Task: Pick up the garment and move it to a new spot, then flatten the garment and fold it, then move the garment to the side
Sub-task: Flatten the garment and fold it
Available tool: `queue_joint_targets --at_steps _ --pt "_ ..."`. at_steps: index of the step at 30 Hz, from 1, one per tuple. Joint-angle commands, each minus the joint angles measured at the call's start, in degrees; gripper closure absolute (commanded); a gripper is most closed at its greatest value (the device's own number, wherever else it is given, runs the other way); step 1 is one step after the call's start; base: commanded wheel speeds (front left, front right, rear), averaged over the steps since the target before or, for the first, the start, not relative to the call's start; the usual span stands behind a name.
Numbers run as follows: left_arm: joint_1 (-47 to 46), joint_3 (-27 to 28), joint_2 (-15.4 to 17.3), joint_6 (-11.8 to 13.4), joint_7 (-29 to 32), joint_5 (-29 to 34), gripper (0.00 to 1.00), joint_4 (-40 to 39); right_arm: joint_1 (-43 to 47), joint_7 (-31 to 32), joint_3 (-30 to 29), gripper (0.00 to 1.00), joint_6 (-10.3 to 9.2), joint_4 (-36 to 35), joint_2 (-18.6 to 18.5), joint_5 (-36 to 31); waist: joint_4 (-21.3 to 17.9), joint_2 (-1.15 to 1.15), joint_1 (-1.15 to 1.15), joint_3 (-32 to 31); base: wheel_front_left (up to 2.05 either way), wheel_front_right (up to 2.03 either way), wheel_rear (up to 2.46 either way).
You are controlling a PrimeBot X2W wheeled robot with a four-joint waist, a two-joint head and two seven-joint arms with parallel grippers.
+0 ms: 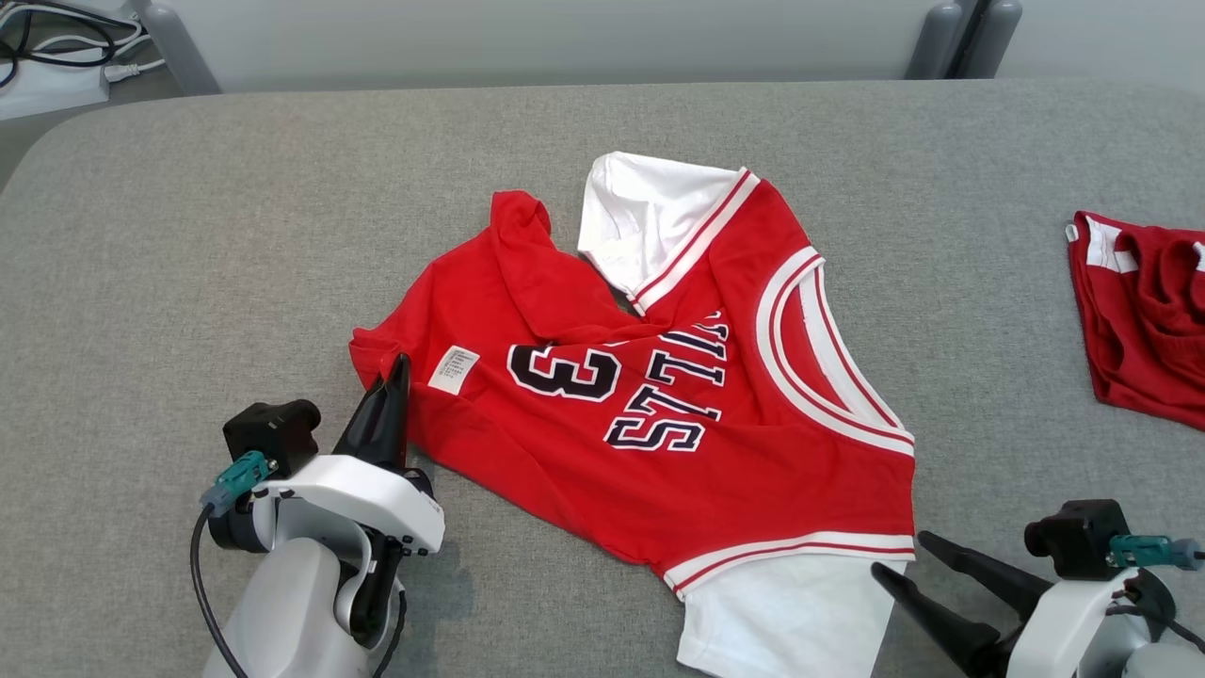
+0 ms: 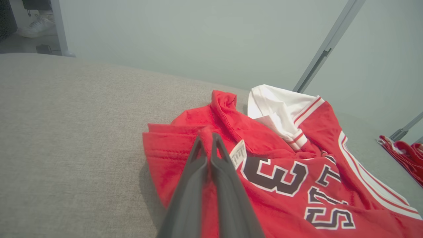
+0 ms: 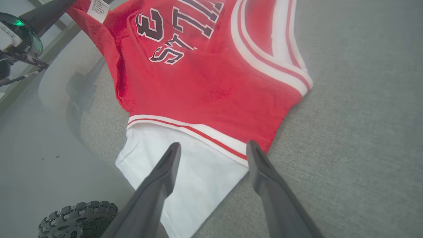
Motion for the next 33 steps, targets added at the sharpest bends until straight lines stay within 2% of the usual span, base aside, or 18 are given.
queue_joint_targets --at_steps 1,11,18,22,33 --pt "-0.6 1.3 1.4 -0.4 -0.3 0.0 1.00 -1.3 0.7 0.2 -0.4 0.00 -0.01 1.1 -1.1 -0.4 0.1 0.00 0.00 0.0 0.00 0.00 0.00" --pt "-1.3 0.0 1.4 -0.4 -0.3 0.2 1.00 -1.9 -2.8 3.2 -1.5 0.00 -0.01 10.6 5.5 -5.8 1.5 0.00 0.00 1.0 0.00 0.00 0.00" --pt "-1.4 -0.1 1.4 -0.4 -0.3 0.1 1.00 -2.0 -2.6 4.2 -4.8 0.00 -0.01 16.7 7.0 -9.0 2.5 0.00 0.00 2.0 0.00 0.00 0.00" --pt "-1.4 0.0 1.4 -0.4 -0.3 0.1 1.00 -2.1 -1.7 5.2 -5.6 0.00 -0.01 16.6 8.2 -9.7 2.7 0.00 0.00 2.3 0.00 0.00 0.00" --pt "-1.1 0.7 1.5 -0.4 -0.3 0.6 1.00 -2.1 4.0 4.6 -10.8 0.00 -0.01 13.0 5.4 -10.2 1.7 0.00 0.00 1.8 0.00 0.00 0.00"
